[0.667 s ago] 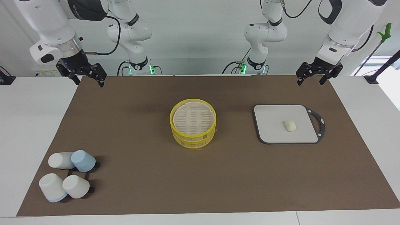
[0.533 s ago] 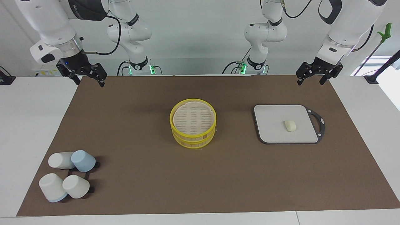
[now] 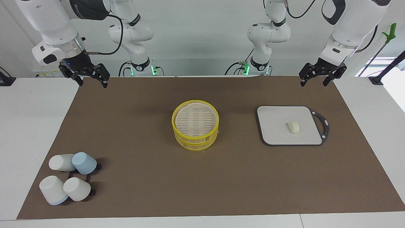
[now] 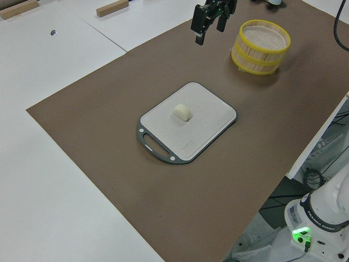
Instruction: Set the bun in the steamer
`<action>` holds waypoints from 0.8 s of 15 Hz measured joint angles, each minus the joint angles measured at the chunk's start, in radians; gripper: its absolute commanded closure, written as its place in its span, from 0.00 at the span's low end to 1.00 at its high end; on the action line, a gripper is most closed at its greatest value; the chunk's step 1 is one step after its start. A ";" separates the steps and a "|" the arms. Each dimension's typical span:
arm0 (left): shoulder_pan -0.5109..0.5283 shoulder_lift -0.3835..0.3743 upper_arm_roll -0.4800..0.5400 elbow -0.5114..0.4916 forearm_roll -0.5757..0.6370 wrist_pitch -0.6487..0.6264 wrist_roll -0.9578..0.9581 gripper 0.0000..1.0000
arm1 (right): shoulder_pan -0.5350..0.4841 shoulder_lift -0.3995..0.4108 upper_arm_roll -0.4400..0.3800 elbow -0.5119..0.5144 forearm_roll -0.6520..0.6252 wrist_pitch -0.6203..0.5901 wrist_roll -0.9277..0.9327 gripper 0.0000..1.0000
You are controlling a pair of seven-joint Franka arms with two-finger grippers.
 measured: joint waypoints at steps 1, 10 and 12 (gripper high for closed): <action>0.000 0.000 0.000 0.000 0.000 0.000 0.000 0.00 | 0.017 -0.003 0.002 0.000 0.001 0.003 0.000 0.00; 0.009 -0.037 0.014 -0.116 0.001 0.067 0.000 0.00 | 0.337 0.143 0.019 0.111 0.005 0.136 0.331 0.00; 0.016 -0.063 0.015 -0.226 0.001 0.160 0.000 0.00 | 0.402 0.270 0.020 0.213 0.005 0.148 0.473 0.00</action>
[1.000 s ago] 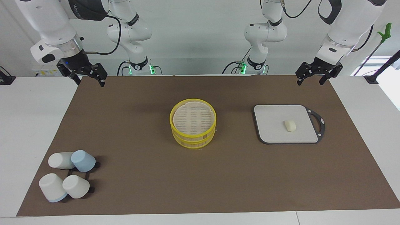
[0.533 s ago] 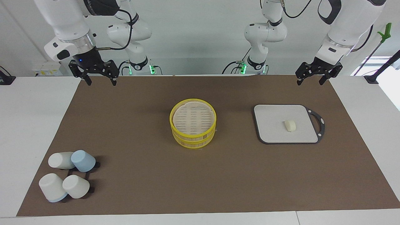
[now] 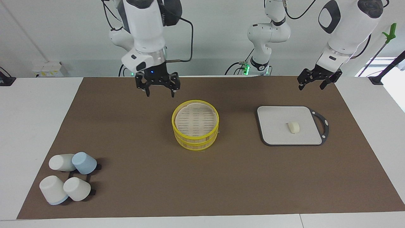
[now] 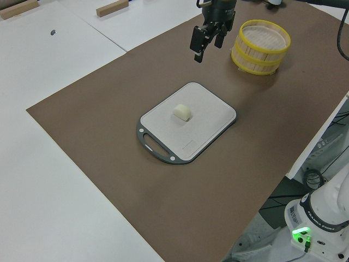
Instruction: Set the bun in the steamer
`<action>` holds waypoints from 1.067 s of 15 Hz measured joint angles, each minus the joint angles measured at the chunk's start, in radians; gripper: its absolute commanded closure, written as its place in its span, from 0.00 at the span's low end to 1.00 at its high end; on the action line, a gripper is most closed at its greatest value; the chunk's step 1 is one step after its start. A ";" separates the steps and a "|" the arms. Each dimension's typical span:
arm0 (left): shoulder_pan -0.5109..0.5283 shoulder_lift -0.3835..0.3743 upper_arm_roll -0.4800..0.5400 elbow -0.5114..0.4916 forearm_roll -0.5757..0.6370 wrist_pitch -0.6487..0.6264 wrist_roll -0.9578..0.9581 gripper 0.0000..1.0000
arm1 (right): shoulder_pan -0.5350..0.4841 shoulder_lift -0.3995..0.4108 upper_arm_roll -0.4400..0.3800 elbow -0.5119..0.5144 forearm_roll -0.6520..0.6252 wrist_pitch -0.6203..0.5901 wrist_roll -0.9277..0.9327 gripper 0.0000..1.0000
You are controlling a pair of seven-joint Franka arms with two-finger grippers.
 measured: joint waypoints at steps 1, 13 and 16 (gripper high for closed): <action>0.001 -0.006 0.000 -0.053 0.000 0.049 0.000 0.00 | 0.021 0.056 0.001 0.042 0.000 0.024 0.049 0.00; 0.031 0.219 0.001 -0.311 0.000 0.572 -0.001 0.00 | 0.248 0.275 -0.001 0.030 -0.017 0.249 0.250 0.00; 0.057 0.228 0.001 -0.349 0.000 0.631 -0.001 0.00 | 0.254 0.265 -0.001 -0.021 -0.017 0.308 0.236 0.00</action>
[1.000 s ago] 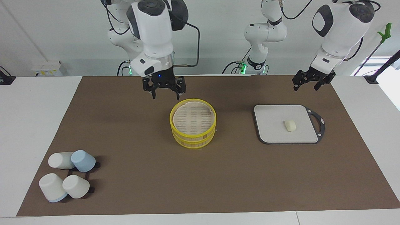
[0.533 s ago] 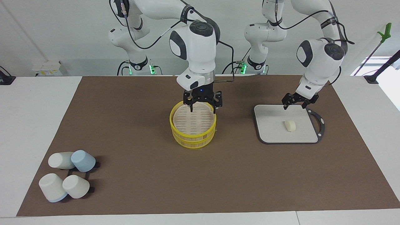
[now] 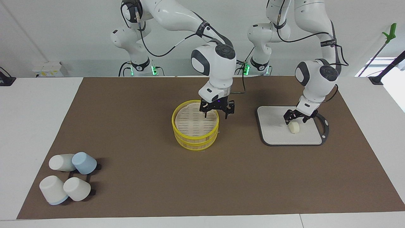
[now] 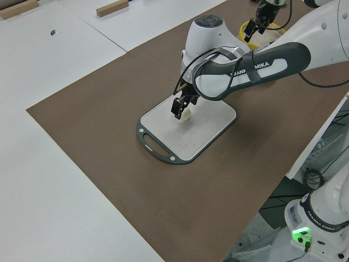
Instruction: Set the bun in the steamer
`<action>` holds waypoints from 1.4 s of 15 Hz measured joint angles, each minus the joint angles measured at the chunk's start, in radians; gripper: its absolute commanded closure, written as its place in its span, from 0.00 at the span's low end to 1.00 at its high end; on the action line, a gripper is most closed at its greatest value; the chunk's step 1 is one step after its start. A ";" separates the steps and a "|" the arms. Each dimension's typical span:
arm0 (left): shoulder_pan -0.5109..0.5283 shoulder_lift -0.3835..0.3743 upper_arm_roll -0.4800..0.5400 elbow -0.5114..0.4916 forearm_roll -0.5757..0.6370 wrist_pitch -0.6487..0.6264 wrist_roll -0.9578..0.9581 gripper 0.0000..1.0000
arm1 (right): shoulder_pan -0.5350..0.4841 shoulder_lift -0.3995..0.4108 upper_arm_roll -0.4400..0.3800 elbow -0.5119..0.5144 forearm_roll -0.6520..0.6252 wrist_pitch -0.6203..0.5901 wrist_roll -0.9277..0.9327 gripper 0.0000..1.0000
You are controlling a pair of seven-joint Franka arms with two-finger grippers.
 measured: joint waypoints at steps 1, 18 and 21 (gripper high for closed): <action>0.004 0.003 0.000 -0.003 0.000 0.010 0.000 0.00 | 0.008 -0.006 0.000 -0.016 0.000 0.018 -0.001 0.00; 0.005 0.046 -0.011 0.002 -0.023 0.079 0.000 0.64 | 0.051 -0.072 0.001 -0.180 0.023 0.136 -0.074 1.00; 0.004 0.046 -0.013 0.029 -0.026 0.048 0.000 0.64 | 0.049 -0.078 -0.007 -0.192 0.023 0.158 -0.093 1.00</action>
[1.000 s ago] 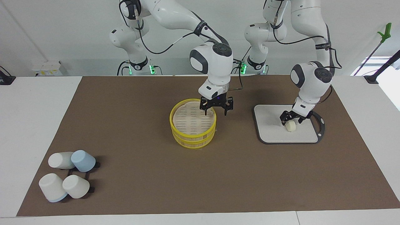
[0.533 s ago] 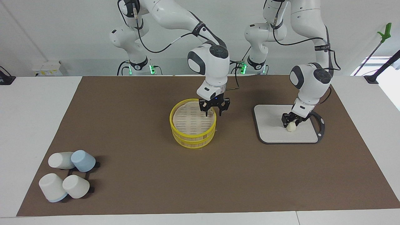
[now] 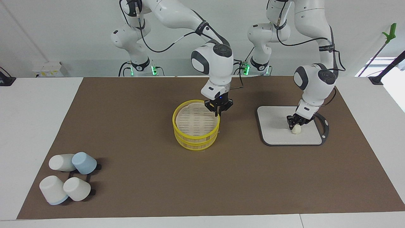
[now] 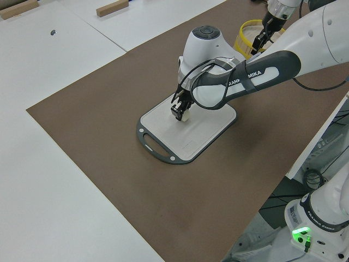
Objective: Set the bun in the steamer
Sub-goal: 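Lift the lid off with the right gripper while the left gripper lifts the bun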
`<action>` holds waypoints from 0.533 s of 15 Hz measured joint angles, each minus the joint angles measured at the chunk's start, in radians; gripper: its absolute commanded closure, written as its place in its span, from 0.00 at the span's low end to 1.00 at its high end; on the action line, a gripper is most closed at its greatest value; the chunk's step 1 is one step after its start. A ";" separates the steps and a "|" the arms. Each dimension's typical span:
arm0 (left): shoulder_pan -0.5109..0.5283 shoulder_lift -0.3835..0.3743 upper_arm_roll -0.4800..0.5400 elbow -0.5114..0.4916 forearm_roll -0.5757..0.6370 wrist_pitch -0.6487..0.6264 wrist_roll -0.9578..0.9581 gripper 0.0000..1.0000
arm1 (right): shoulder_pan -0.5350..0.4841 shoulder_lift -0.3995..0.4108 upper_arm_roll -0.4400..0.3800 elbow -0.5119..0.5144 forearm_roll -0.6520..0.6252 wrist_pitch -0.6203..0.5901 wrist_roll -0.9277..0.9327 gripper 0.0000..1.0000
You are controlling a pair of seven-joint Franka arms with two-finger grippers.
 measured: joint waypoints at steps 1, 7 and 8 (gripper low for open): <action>0.000 0.000 -0.002 0.026 -0.002 -0.040 0.000 0.64 | 0.001 -0.001 0.000 -0.003 0.000 0.005 -0.001 1.00; -0.082 -0.007 -0.011 0.322 -0.040 -0.403 -0.197 0.64 | -0.071 -0.014 -0.009 0.125 0.001 -0.185 -0.062 1.00; -0.118 -0.005 -0.013 0.376 -0.056 -0.443 -0.275 0.64 | -0.117 -0.024 -0.011 0.180 0.001 -0.257 -0.119 1.00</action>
